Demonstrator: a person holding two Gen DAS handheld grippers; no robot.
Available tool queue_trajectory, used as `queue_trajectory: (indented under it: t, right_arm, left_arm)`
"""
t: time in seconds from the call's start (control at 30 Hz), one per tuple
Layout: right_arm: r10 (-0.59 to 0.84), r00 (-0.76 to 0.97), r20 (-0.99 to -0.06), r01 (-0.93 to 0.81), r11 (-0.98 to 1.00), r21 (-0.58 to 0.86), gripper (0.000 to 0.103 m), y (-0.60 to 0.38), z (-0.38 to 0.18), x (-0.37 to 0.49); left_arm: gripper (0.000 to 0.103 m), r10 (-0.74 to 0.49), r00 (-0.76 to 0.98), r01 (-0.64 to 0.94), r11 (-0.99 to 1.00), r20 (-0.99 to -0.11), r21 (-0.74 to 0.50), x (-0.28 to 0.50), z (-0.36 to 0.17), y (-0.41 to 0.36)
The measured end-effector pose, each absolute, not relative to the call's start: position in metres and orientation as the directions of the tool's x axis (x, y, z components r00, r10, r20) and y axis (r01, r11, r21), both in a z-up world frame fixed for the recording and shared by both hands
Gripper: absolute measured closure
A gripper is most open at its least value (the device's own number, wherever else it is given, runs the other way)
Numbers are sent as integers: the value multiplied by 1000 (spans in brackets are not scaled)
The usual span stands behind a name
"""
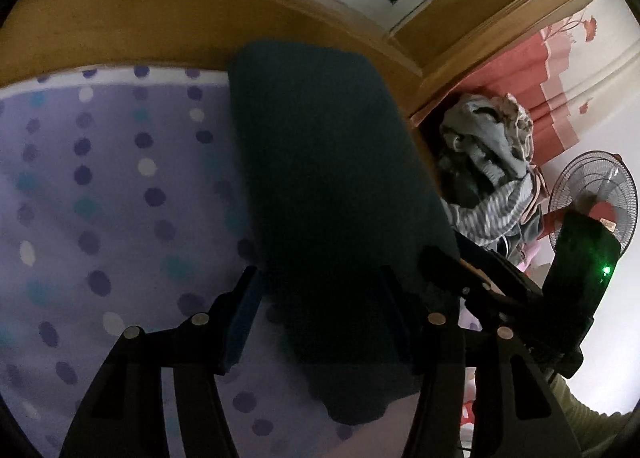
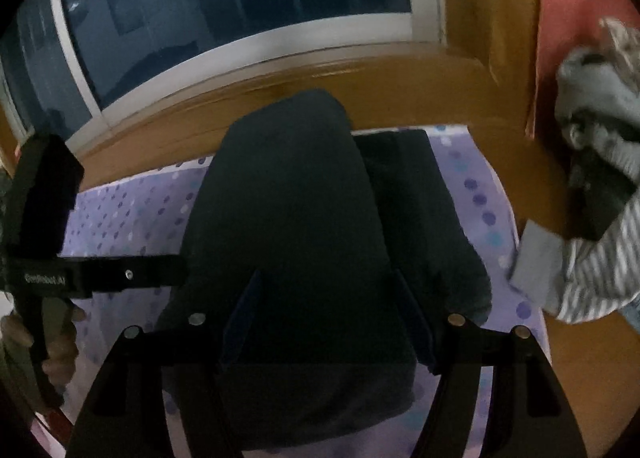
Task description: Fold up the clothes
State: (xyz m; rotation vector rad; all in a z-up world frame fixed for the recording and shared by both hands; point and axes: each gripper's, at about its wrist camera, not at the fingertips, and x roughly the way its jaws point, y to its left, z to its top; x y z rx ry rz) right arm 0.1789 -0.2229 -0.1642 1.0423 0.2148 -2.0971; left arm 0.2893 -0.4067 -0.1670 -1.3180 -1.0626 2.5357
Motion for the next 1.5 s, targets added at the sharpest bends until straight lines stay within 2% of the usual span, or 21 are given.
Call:
queue_trajectory:
  t: [0.17, 0.4, 0.5, 0.73, 0.77, 0.8, 0.87, 0.9, 1.03, 1.13, 1.2, 1.3, 1.4, 1.5]
  right_arm:
    - [-630, -278, -725, 665, -671, 328, 36, -209, -175, 161]
    - [-670, -228, -707, 670, -635, 385, 36, -203, -180, 152]
    - [-701, -146, -698, 661, -594, 459, 35, -206, -181, 139]
    - [-702, -104, -705, 709, -550, 442, 36, -225, -186, 136]
    - [-704, -102, -702, 709, -547, 445, 42, -227, -187, 136]
    - [-712, -119, -692, 714, -546, 439, 58, -225, -183, 139]
    - [-715, -176, -677, 740, -550, 388, 68, -224, -171, 152]
    - [-709, -217, -671, 758, -556, 341, 69, -224, -162, 162]
    - [-635, -383, -670, 824, -564, 64, 69, -236, -148, 203]
    - [-564, -444, -696, 824, -562, -70, 61, -244, -154, 215]
    - [-569, -439, -696, 811, -583, -35, 52, -236, -152, 210]
    - [-576, -457, -678, 782, -624, 4, 44, -218, -141, 200]
    - [-586, -518, -623, 747, -665, 5, 42, -196, -120, 191]
    - [-662, -426, -617, 789, -605, 105, 42, -201, -110, 176]
  left_arm:
    - [44, 417, -636, 223, -707, -650, -671, 285, -174, -407]
    - [42, 417, -627, 226, -711, -658, -666, 278, -174, -406]
    - [41, 422, -623, 231, -705, -658, -671, 277, -176, -408]
    - [40, 392, -627, 242, -723, -673, -647, 276, -175, -404]
    - [40, 387, -629, 248, -723, -675, -645, 277, -174, -404]
    - [40, 378, -630, 256, -724, -678, -641, 277, -173, -403]
    - [40, 354, -633, 266, -736, -689, -622, 277, -167, -399]
    - [40, 332, -632, 263, -758, -701, -597, 277, -163, -394]
    - [40, 261, -620, 256, -824, -740, -505, 278, -153, -377]
    - [40, 251, -616, 265, -826, -746, -497, 280, -155, -375]
    - [40, 265, -617, 270, -813, -741, -516, 281, -154, -380]
    - [40, 268, -619, 276, -806, -738, -524, 278, -154, -382]
    - [40, 271, -621, 281, -800, -736, -531, 276, -155, -385]
    - [40, 273, -623, 286, -793, -733, -538, 273, -155, -387]
